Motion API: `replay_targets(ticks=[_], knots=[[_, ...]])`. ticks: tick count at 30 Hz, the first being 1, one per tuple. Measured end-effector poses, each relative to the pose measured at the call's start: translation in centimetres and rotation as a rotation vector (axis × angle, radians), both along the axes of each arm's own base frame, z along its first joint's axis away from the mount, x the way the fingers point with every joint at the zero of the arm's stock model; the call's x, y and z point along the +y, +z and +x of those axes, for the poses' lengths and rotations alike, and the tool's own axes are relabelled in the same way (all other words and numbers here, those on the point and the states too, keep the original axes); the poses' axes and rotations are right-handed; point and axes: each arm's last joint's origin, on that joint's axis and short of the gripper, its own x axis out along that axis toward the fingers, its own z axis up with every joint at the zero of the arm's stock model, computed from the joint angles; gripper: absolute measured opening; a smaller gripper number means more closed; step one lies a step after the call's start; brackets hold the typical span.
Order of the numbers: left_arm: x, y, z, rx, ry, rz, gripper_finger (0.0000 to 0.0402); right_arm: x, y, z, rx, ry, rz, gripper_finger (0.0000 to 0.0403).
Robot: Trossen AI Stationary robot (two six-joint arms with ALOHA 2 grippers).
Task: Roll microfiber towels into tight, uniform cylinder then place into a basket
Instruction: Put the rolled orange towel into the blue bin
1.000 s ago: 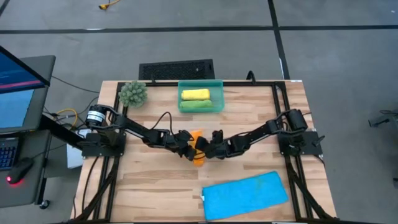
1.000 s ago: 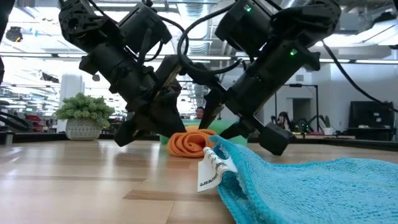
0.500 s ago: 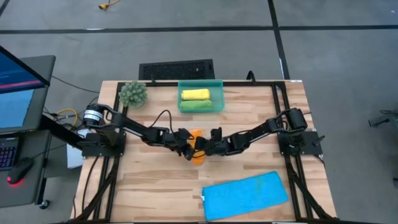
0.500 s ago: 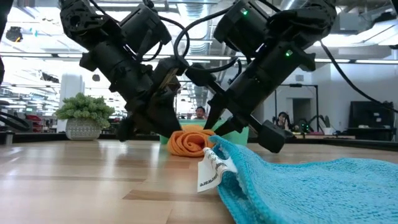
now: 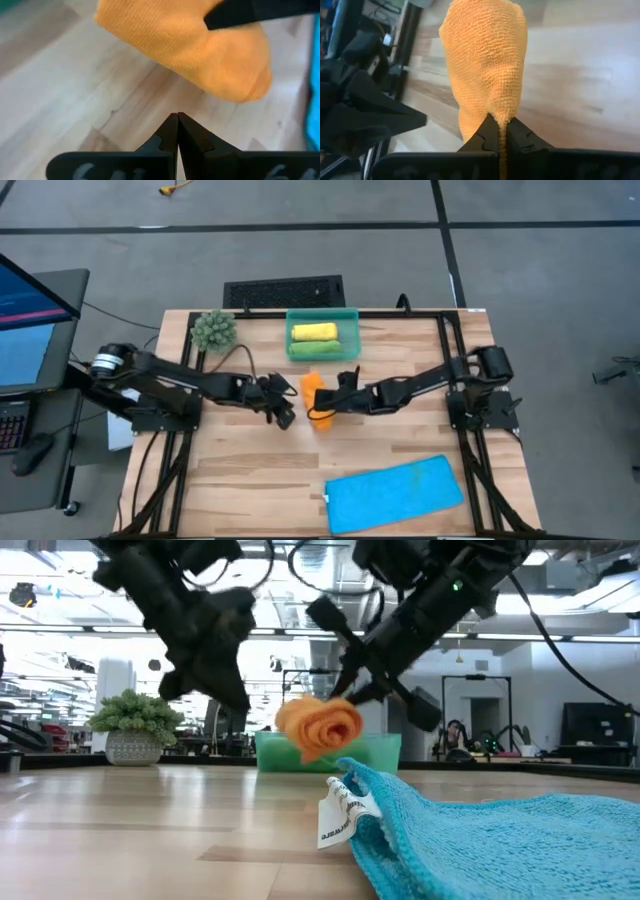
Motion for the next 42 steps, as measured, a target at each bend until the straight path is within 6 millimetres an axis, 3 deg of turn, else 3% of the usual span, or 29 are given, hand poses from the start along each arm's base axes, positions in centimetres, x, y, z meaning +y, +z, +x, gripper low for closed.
replay_targets(ticks=[6, 11, 18, 26, 32, 35, 42], knots=[[0.3, 3.4, -2.4, -0.064, -0.021, 0.052, 0.0000, -3.1, 3.0, -0.4, -0.032, 0.103, -0.064, 0.0017], [1.1, 5.2, -4.4, -0.084, 0.033, 0.096, 0.0000, -6.2, 5.6, -1.3, -0.079, 0.146, -0.133, 0.0015], [3.2, 6.4, -6.6, -0.061, 0.141, 0.144, 0.0000, -11.0, 8.7, -2.7, -0.132, 0.197, -0.216, 0.0015], [5.6, 6.8, -7.6, -0.044, 0.213, 0.188, 0.0000, -17.3, 12.8, -3.4, -0.122, 0.256, -0.337, 0.0015], [7.5, 6.8, -8.1, -0.018, 0.267, 0.230, 0.0000, -22.1, 14.2, -4.7, -0.008, 0.293, -0.436, 0.0015], [8.4, 6.9, -8.3, -0.018, 0.290, 0.246, 0.0000, -24.3, 13.7, -5.2, 0.051, 0.349, -0.404, 0.0015], [9.8, 6.9, -8.8, -0.017, 0.310, 0.234, 0.0000, -28.5, 14.6, -3.7, 0.092, 0.482, -0.476, 0.0016]])
